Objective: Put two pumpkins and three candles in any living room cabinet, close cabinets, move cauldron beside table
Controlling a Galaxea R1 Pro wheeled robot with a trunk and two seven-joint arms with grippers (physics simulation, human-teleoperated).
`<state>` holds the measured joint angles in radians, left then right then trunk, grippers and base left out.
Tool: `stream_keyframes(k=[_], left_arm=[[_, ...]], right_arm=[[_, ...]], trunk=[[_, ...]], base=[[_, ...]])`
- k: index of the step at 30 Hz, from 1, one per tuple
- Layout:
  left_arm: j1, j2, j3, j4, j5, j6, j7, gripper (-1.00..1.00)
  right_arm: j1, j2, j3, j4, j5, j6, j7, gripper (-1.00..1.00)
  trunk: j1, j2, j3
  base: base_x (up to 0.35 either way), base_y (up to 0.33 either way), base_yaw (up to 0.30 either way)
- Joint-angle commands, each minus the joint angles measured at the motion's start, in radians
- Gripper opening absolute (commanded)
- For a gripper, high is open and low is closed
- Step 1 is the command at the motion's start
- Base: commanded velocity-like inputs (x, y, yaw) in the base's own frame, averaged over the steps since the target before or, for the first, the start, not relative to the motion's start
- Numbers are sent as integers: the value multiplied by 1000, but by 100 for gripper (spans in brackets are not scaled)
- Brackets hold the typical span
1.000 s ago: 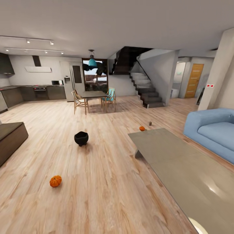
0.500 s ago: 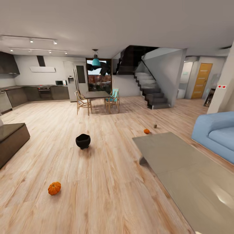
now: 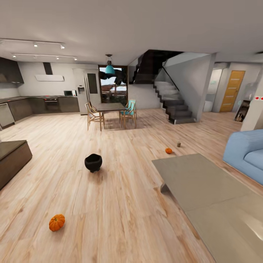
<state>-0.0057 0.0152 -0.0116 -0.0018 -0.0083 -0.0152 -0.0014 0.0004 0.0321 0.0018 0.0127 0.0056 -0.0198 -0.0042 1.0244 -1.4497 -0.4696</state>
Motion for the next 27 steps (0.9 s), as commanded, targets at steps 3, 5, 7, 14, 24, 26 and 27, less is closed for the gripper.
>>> stream_keyframes(k=[3, 5, 7, 14, 24, 26, 27], left_arm=[[0, 0, -1, 0, -1, -2, 0, 100], [0, 0, -1, 0, -1, -2, 0, 100], [0, 0, -1, 0, -1, -4, 0, 100], [0, 0, -1, 0, -1, -9, 0, 100], [0, 0, -1, 0, -1, -11, 0, 100], [0, 0, -1, 0, -1, -11, 0, 100], [0, 0, -1, 0, -1, -11, 0, 100]], right_arm=[[0, 1, 0, 1, 1, -2, 0, 100], [0, 1, 0, 1, 1, -2, 0, 100], [0, 1, 1, 1, 1, -2, 0, 100], [0, 3, 0, 1, 1, -2, 0, 100], [0, 3, 1, 1, 1, -3, 0, 100], [0, 3, 0, 1, 1, -3, 0, 100], [0, 3, 0, 1, 1, -3, 0, 100]], trunk=[[1, 0, -1], [1, 0, -1], [1, 0, -1], [1, 0, -1], [1, 0, -1], [1, 0, -1], [1, 0, -1]], base=[[338, 0, 2], [338, 0, 1], [338, 2, 54], [338, 46, 194], [338, 16, 57], [338, 2, 8], [338, 1, 4]])
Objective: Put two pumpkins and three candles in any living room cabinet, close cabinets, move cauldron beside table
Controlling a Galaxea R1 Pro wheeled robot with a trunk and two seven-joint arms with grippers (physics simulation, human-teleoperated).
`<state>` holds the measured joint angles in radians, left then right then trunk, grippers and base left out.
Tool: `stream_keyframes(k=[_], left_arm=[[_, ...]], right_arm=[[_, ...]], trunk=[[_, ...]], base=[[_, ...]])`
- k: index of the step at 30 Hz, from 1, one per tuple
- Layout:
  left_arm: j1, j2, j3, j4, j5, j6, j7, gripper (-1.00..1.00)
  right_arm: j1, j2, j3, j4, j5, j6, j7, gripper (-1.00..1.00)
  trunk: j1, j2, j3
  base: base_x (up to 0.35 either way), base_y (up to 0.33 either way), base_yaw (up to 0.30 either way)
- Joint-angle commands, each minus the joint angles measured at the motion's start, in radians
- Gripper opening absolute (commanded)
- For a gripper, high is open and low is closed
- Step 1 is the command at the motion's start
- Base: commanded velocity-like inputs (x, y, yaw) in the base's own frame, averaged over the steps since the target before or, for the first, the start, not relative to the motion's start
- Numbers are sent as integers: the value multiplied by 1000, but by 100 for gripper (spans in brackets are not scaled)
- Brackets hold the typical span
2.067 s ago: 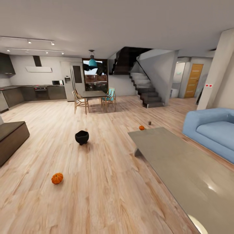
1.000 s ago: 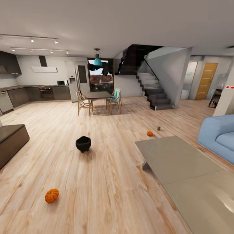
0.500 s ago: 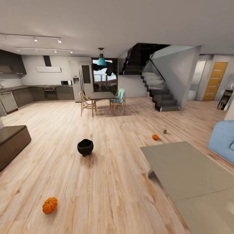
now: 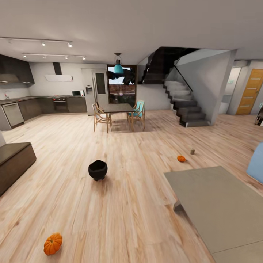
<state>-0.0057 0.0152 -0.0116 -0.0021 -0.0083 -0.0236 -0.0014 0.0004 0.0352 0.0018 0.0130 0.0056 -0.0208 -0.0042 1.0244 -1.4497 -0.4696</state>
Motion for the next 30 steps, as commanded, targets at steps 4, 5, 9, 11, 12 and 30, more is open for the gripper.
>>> stream_keyframes(k=[4, 5, 9, 11, 12, 30], left_arm=[[0, 0, -2, 1, -1, -2, 0, 100], [0, 0, -2, 1, -1, -2, 0, 100], [0, 0, -1, 1, -1, -3, 0, 100], [0, 0, -1, 1, -1, -3, 0, 100], [0, 0, -1, 1, -1, -3, 0, 100], [0, 0, -2, 1, -1, -3, 0, 100]], right_arm=[[0, 0, 0, 1, 1, -2, 0, 100], [0, 0, 0, 1, 1, -2, 0, 100], [0, 2, 0, 1, 1, -2, 0, 100], [0, 4, 0, 1, 1, -2, 0, 100], [0, 4, -1, 1, 1, -2, 0, 100], [0, 8, 1, -1, 2, -2, 0, 100]], trunk=[[1, 0, -1], [1, 0, -1], [1, 0, -1], [1, 0, -1], [1, 0, -1], [1, 0, -1]], base=[[338, 1, 22], [338, 0, 89], [338, 0, 173], [338, 0, 172], [338, 0, 138], [338, 0, 28]])
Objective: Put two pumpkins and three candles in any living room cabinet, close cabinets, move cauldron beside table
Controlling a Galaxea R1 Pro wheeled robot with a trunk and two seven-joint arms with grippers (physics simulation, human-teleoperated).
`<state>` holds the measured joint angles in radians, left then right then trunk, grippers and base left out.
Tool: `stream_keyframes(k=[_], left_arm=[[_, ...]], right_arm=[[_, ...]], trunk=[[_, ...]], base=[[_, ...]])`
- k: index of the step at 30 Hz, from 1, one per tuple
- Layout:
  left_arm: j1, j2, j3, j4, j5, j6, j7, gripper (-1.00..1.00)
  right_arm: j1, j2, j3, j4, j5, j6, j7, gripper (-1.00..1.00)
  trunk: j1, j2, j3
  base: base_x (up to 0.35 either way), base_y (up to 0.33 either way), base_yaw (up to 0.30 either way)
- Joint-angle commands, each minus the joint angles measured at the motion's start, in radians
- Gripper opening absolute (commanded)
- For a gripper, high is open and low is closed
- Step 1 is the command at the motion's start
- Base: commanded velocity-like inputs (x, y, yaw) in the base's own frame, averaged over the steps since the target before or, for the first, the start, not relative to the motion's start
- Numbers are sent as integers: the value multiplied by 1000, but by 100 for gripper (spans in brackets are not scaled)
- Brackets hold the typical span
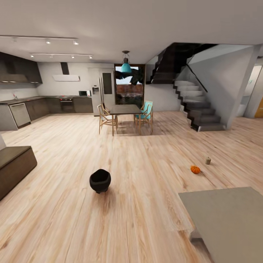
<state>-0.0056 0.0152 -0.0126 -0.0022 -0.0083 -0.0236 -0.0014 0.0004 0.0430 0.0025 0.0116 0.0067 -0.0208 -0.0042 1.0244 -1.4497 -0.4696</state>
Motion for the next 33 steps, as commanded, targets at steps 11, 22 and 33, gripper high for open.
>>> stream_keyframes(k=[11, 22, 33], left_arm=[[-1, 0, -1, 1, -1, -2, 0, 100], [-1, 0, -1, 1, -1, -2, 0, 100], [-1, 0, 0, 1, -1, -2, 0, 100]], right_arm=[[0, 0, 0, 2, 0, -2, 0, 100], [0, 0, -2, 2, 0, -2, 0, 100], [0, 0, -1, 2, 0, -2, 0, 100]], trunk=[[1, 0, -1], [1, 0, -1], [1, 0, -1]], base=[[338, 0, 128], [338, 0, 12], [338, 0, 110]])
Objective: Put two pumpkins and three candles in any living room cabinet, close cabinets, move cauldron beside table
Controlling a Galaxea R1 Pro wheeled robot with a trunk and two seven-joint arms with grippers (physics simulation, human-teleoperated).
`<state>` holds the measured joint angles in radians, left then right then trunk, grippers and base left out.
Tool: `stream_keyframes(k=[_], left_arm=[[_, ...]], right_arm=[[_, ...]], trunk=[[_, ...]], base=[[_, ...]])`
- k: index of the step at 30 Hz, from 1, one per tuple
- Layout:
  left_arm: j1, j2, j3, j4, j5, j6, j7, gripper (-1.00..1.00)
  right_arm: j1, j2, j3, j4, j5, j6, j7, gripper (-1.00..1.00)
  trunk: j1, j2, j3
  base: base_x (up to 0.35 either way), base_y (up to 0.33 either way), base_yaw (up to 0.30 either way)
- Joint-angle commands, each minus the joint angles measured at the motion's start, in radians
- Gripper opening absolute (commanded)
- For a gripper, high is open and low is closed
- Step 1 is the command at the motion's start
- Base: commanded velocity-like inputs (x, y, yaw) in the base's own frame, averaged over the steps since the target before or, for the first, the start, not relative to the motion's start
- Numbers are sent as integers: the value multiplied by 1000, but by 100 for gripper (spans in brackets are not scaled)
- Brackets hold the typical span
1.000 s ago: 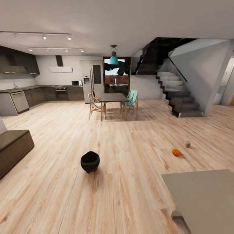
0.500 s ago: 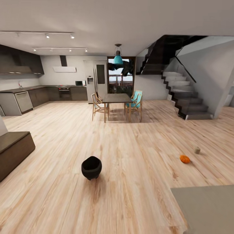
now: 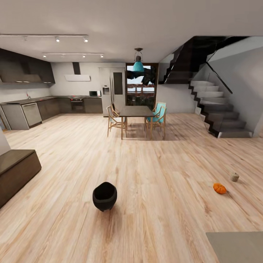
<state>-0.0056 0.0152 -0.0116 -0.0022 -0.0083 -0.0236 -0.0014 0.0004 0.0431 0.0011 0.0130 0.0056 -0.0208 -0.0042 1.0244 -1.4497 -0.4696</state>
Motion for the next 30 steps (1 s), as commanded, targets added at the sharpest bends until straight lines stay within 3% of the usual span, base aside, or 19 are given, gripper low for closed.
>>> stream_keyframes(k=[1, 19, 30], left_arm=[[-1, 0, -1, 1, -1, -2, 0, 100], [-1, 0, -2, 1, -1, -2, 0, 100], [-1, 0, -2, 1, -1, -2, 0, 100]], right_arm=[[0, 0, 0, 1, 1, -2, 0, 100], [0, 0, 0, 1, 1, -2, 0, 100], [0, 1, 0, 1, 1, -2, 0, 100]], trunk=[[1, 0, -1], [1, 0, -1], [1, 0, -1]], base=[[338, 0, 38], [338, 0, 14], [338, 0, 214]])
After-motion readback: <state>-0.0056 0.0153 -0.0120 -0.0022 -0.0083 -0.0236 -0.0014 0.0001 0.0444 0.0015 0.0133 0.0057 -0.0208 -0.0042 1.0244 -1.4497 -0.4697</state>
